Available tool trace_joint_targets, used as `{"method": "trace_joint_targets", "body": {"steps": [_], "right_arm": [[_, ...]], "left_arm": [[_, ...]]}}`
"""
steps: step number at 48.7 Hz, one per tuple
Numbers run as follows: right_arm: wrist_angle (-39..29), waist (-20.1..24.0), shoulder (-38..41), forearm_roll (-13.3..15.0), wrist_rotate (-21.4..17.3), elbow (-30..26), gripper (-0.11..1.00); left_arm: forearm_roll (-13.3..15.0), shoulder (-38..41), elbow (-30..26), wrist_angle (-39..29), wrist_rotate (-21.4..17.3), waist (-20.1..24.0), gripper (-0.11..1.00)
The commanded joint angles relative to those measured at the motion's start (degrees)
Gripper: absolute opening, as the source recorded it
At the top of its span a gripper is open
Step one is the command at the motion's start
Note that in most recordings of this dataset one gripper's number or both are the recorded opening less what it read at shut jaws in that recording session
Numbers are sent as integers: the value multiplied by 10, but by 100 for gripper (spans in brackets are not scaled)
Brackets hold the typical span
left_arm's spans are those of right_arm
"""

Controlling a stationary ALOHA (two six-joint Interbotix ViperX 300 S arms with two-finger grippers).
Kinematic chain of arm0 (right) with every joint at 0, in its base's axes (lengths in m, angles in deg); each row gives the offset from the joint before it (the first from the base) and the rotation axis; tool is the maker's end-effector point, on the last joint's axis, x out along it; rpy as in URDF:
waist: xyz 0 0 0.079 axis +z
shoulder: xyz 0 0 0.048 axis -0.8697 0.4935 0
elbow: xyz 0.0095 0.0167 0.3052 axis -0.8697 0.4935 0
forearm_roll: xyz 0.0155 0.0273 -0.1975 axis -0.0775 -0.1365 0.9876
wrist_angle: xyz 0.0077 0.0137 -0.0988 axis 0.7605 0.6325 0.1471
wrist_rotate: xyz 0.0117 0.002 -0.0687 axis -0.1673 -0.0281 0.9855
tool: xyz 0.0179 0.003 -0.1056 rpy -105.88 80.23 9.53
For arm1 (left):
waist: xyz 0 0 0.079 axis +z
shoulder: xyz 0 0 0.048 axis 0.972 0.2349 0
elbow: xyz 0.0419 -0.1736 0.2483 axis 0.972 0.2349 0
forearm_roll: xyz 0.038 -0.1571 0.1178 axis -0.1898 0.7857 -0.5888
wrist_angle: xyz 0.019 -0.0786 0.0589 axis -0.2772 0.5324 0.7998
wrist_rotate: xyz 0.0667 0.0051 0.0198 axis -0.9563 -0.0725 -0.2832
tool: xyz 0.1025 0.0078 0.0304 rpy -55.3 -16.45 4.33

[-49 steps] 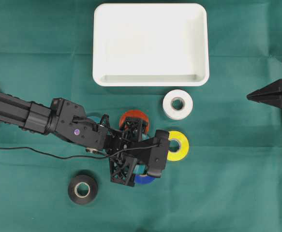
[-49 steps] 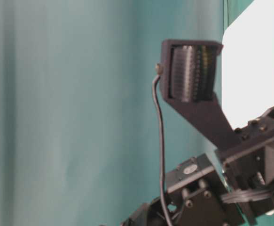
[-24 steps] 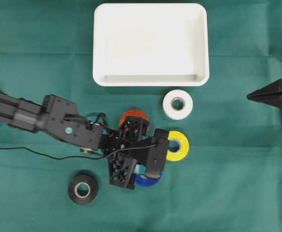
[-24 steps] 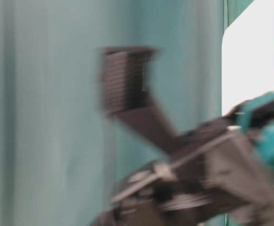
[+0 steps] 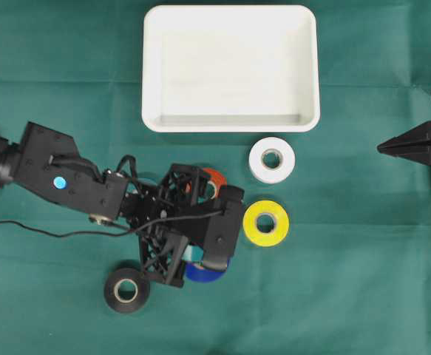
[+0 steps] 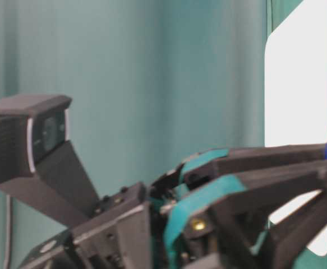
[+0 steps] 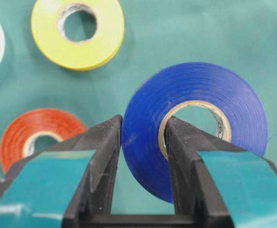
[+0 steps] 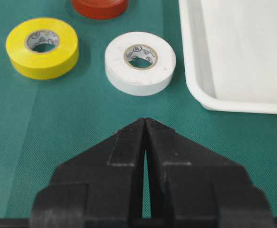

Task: Put the tape into the white case with the left arm.
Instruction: 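Lift the blue tape and carry it into the white tray, then lower the blue tape into the tray and open the left gripper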

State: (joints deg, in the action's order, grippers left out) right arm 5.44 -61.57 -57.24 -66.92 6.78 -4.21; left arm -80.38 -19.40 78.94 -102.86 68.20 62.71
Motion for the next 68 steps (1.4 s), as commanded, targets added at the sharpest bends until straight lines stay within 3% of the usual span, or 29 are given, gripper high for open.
{"method": "trace_joint_targets", "body": {"steps": [1,13,31,43,61,68], "right_arm": [[5,-1,6,1,-1,-6,-9],[5,0,6,1,-1,-6,-9],[5,-1,6,1,-1,-6,-9],[5,-1,6,1,-1,-6,-9],[11,-1,6,1,-1,-4,-9],[14,-1,6,1,-1,-1,-9]], "left_arm": [[-2,-25,-13,-3,-2,15,26],[-2,-25,-8,-7,-33,87,26],[-2,2,-40,-3,-149,210,26],[-2,43,-69,-3,-161,287,26],[-2,68,-83,4,-166,366,26],[-2,69,-83,4,-196,381,26]]}}
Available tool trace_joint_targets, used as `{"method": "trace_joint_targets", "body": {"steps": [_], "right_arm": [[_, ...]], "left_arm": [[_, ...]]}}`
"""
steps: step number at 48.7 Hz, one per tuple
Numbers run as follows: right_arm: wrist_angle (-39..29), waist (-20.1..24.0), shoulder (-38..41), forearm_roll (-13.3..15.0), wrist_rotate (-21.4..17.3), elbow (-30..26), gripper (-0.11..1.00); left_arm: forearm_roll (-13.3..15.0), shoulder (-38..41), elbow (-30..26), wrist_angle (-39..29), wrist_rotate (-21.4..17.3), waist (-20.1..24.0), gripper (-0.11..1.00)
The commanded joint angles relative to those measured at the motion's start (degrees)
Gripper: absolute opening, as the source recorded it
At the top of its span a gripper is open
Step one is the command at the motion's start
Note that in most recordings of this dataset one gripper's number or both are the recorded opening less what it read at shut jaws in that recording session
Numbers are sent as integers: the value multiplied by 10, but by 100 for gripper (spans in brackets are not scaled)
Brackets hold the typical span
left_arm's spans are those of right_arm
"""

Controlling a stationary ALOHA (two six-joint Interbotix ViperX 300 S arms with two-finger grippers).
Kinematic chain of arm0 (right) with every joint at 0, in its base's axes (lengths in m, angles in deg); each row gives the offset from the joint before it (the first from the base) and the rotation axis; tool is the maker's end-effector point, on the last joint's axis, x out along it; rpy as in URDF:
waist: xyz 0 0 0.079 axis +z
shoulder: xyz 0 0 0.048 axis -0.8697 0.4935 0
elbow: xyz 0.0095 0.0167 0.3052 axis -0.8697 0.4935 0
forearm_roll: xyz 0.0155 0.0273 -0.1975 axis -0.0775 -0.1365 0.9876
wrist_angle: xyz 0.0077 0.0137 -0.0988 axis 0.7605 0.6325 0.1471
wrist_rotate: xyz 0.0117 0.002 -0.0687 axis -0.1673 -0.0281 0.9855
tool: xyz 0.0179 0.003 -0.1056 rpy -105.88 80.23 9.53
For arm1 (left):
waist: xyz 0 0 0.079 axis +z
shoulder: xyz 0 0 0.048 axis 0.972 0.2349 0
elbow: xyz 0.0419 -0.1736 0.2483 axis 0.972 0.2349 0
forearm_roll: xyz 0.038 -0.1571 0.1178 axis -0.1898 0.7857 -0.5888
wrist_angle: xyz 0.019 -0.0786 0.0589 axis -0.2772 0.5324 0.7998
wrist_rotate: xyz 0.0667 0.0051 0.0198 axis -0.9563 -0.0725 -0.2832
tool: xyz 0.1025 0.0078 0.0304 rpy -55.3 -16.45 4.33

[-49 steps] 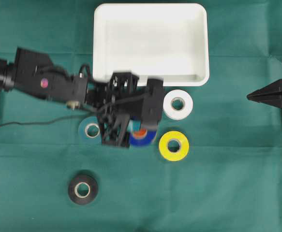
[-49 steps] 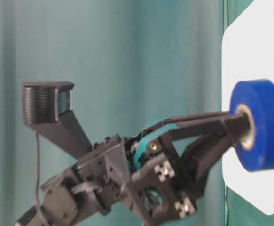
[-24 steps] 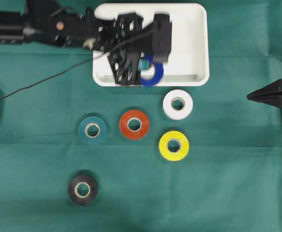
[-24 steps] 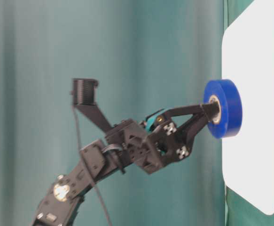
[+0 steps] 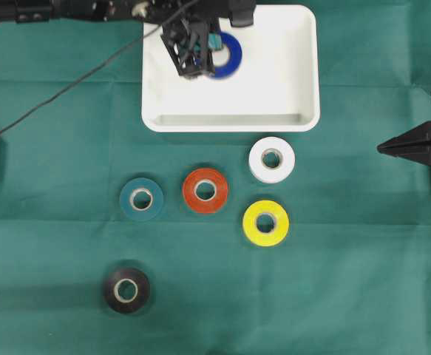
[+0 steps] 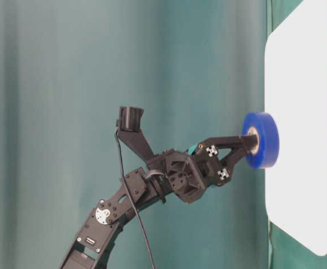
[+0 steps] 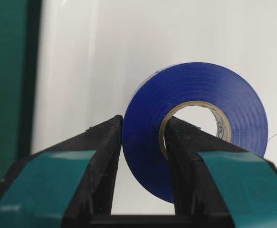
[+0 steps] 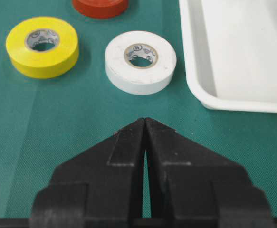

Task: Put the tape into the white case with the left arm.
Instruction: 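Lower the blue tape into the tray and open the left gripper, then withdraw the left gripper from the tray toward the tapes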

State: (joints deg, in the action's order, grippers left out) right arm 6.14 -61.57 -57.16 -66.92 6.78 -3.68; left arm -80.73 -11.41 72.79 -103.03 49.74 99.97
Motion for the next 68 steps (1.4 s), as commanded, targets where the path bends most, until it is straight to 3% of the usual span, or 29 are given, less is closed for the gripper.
{"method": "trace_joint_targets", "body": {"steps": [1,8,30,32,39,43,58,68], "right_arm": [[7,-1,5,1,-1,-6,-9],[7,-1,5,1,-1,-7,-9],[7,-1,5,1,-1,-6,-9],[7,-1,4,1,-1,-6,-9],[7,-1,5,1,-1,-7,-9],[7,-1,5,1,-1,-6,-9],[7,-1,5,1,-1,-6,-9],[7,-1,5,1,-1,-6,-9]], "left_arm": [[3,-11,-21,6,-16,9,26],[3,-11,-20,9,-34,11,26],[4,-11,-8,17,-25,17,27],[5,-11,-7,18,-25,16,35],[4,-11,-4,23,-25,16,78],[4,-11,-4,23,-25,14,92],[4,-17,-2,23,-24,8,89],[5,-54,25,23,-23,-20,89]]}}
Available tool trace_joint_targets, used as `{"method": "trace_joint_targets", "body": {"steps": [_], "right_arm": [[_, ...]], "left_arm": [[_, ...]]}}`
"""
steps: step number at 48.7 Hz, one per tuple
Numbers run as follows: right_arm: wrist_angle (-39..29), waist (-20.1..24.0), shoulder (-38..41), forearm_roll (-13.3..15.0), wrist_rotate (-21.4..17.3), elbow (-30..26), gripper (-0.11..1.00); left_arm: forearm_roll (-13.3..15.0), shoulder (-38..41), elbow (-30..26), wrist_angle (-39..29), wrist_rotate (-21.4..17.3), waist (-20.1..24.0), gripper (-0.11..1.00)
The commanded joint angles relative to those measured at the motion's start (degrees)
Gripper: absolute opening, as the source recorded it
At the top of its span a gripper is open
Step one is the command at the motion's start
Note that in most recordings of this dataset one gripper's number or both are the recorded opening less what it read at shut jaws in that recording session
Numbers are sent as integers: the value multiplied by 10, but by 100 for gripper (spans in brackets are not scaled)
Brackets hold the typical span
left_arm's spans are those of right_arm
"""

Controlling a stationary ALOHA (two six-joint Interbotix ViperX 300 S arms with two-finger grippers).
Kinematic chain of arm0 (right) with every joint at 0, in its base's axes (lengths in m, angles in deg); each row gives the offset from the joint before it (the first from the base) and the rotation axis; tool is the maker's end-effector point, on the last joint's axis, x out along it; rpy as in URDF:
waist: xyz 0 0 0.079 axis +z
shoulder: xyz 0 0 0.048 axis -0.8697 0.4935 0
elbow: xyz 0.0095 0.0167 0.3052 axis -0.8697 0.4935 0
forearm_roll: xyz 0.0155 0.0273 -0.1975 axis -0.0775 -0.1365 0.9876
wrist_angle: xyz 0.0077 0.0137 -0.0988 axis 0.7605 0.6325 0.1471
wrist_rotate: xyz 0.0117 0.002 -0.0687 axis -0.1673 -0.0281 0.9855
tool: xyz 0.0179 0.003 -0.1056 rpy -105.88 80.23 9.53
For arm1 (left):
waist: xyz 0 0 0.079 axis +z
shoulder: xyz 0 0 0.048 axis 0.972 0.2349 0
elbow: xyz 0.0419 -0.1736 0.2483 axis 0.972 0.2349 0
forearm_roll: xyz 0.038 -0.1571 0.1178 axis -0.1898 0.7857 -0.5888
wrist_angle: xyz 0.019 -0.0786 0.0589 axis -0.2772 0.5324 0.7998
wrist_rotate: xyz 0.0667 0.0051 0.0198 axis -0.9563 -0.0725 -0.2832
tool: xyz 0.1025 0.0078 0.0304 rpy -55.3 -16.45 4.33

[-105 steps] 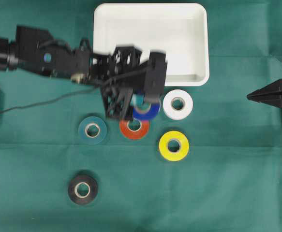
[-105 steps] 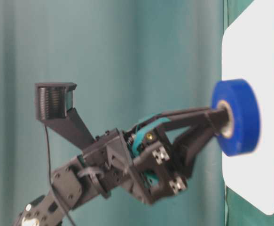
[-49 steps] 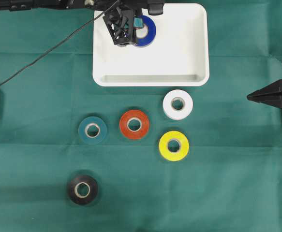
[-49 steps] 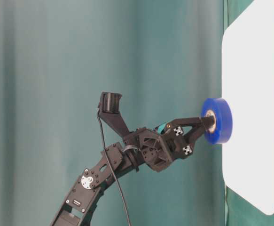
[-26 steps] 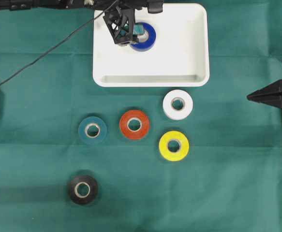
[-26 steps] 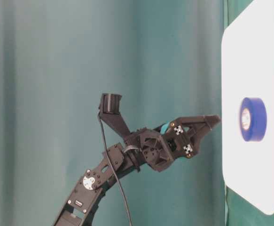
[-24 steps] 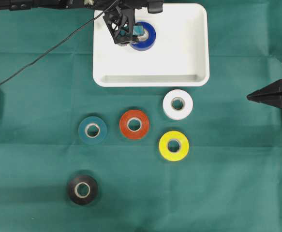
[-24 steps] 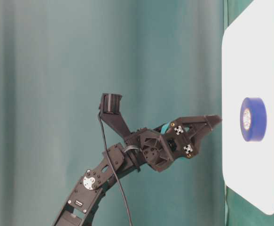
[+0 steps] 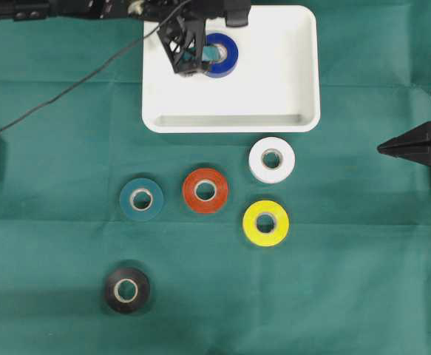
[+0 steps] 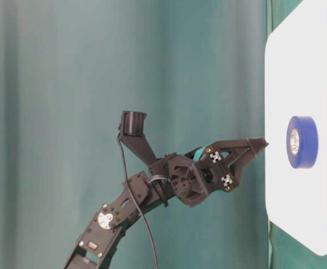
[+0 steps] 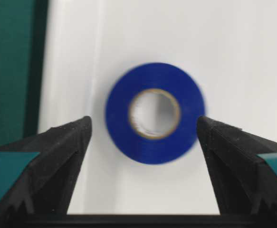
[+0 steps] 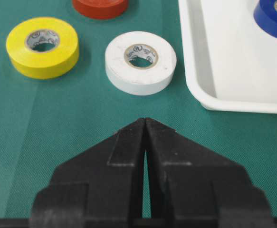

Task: Put the tape into the white case with the left arm.
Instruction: 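Withdraw the left gripper from the tray toward the tapes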

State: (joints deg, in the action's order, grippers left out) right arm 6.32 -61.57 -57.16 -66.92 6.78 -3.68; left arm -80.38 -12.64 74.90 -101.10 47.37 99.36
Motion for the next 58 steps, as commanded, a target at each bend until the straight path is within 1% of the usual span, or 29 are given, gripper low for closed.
{"method": "trace_joint_targets", "body": {"steps": [1,7,15,26,41,49,58], "right_arm": [[5,-1,4,1,-1,-7,-9],[5,-1,4,1,-1,-6,-9],[5,-1,4,1,-1,-7,-9],[5,-1,4,1,-1,-6,-9],[5,-1,4,1,-1,-7,-9],[5,-1,4,1,-1,-7,-9],[5,-1,4,1,-1,-7,-9]], "left_arm": [[2,-47,8,4,1,-18,89],[2,-76,33,4,8,-41,89],[2,-115,73,4,40,-70,89],[2,-155,110,4,76,-115,89],[2,-163,115,4,103,-188,89],[2,-163,113,4,123,-217,89],[2,-163,113,4,134,-238,88]]}}
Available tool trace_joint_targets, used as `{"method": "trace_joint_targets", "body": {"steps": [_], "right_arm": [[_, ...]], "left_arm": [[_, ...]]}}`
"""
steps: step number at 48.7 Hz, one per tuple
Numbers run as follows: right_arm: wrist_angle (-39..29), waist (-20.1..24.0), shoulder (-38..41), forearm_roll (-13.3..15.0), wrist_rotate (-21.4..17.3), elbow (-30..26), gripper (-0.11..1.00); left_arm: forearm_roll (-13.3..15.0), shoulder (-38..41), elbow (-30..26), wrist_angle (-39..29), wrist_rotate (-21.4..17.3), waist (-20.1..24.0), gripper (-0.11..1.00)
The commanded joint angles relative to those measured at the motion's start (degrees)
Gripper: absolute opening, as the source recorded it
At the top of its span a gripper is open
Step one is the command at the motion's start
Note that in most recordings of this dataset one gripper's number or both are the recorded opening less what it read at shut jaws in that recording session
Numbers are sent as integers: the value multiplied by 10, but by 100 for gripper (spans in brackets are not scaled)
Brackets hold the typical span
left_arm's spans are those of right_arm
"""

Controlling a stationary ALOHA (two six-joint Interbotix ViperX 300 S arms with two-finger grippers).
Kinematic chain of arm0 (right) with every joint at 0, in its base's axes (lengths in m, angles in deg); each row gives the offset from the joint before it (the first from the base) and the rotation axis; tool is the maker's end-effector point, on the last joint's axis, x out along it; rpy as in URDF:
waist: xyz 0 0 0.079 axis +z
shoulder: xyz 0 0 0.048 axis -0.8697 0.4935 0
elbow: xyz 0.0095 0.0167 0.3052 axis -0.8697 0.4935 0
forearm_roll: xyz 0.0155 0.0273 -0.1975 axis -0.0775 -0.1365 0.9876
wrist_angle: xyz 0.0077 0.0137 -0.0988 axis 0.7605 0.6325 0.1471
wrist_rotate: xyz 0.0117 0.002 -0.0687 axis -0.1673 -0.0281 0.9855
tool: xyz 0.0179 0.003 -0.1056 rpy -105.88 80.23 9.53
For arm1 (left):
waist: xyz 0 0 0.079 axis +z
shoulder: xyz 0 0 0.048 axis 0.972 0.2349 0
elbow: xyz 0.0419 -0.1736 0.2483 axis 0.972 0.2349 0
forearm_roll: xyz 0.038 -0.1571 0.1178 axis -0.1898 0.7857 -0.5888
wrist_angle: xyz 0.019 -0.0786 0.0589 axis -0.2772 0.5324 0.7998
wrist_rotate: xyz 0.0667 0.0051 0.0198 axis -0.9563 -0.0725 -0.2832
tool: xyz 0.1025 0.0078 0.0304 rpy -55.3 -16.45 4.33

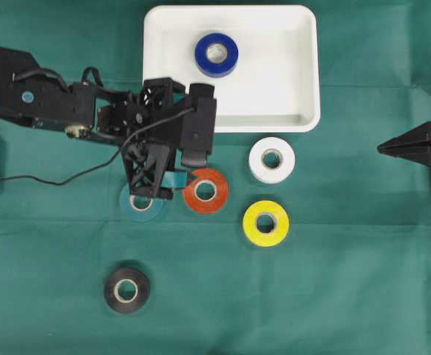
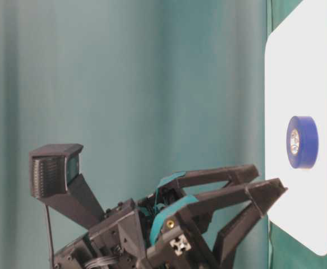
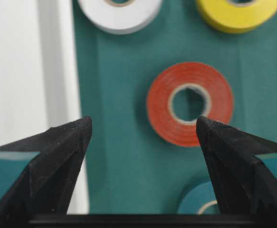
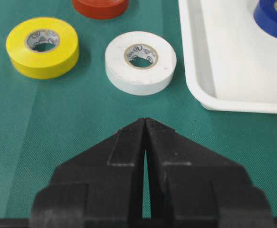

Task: Put the tape into the white case with the left arm.
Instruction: 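Withdraw the left gripper from the tray toward the tapes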

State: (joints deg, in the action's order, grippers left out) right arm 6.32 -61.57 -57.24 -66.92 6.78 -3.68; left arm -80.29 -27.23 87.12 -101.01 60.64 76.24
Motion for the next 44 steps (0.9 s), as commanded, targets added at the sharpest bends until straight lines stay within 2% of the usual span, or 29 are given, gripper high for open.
{"method": "trace_joint_targets", "body": {"steps": [1,16,33,44], "right_arm": [[4,-1,4,1,-1,-7,-9],[5,-1,4,1,-1,-6,-9],[4,-1,2,1,-1,-7,-9],[4,-1,0,1,-1,-6,-9]], "left_arm": [[1,-17,-10,4,2,-9,88],[1,-25,1,3,3,-17,89],[2,-71,59,11,4,-31,89],[1,-122,115,62,3,-33,88]]}}
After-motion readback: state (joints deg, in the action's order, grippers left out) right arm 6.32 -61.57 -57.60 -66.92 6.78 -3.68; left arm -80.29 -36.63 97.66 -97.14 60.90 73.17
